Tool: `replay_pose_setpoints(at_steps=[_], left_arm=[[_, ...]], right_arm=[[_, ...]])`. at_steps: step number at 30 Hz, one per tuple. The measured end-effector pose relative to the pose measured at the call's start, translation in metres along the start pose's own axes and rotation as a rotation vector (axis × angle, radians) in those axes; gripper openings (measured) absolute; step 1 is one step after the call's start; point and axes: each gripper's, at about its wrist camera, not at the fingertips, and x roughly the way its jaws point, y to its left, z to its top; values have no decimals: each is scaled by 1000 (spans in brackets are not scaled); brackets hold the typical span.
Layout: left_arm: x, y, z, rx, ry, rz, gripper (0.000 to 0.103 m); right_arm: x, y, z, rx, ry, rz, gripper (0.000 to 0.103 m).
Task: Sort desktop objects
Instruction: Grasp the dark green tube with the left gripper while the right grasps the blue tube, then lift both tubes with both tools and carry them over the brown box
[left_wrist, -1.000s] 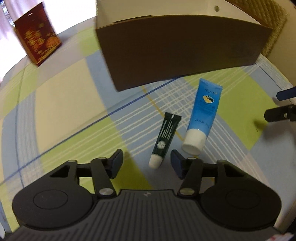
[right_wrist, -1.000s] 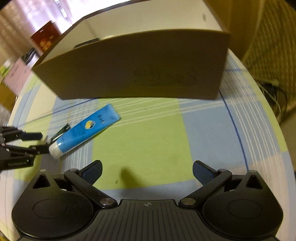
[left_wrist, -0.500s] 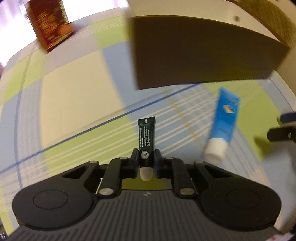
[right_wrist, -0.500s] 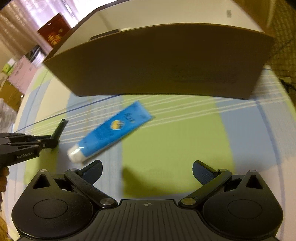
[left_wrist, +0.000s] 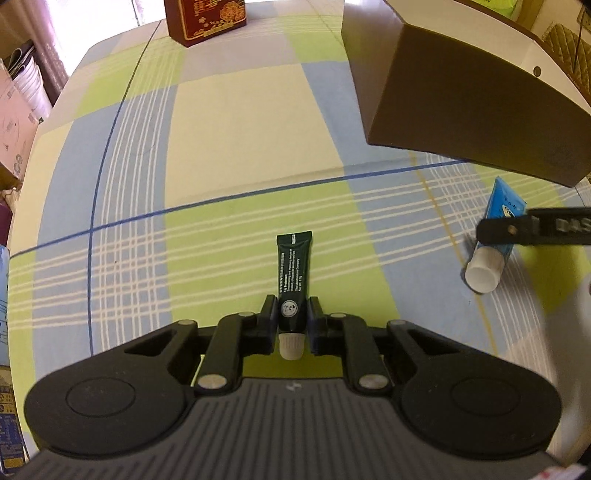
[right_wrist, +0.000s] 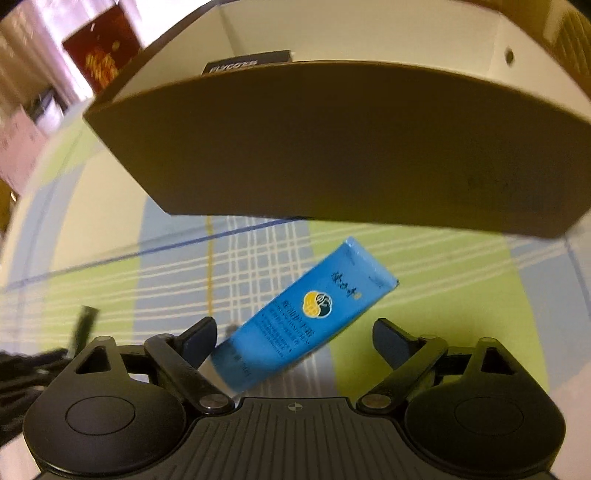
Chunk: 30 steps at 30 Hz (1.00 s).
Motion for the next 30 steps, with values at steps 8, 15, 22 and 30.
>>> replay_pose_setpoints(at_steps=[8,15,22,30], left_arm=[[0,6,-2,-22,-1,-16,13],[1,4,-1,-12,-2,-10,13],[0,-6,-3,0,-4,-37,13],[-4,-50,-11,54,-9,-129,13]], right_arm=[[3,6,-9,-158,-3,-68,67],[-5,-10,-16,-210,-21,-32,40],[-27,-43,-46,-291,-58,27,32],[-58,-94,-84,-284,-65,26,32]])
